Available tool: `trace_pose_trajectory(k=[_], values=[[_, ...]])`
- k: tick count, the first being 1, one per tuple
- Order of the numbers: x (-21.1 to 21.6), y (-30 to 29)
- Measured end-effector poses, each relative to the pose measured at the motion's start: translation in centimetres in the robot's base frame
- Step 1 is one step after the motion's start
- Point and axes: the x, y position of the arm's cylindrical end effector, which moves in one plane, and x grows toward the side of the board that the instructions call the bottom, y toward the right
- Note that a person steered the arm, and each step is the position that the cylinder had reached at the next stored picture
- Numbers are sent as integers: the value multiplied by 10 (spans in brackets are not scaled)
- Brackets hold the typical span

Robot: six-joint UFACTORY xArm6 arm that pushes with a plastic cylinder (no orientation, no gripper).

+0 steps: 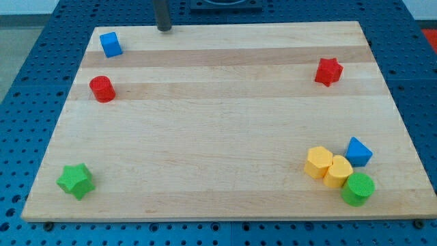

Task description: Point at the blue cube

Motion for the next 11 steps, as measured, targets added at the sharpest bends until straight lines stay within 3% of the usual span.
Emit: trace_pose_trajectory(k=[3,4,7,9,11], values=[[-1,-90],[-1,-153],[27,-156],[31,-133],[63,-71]])
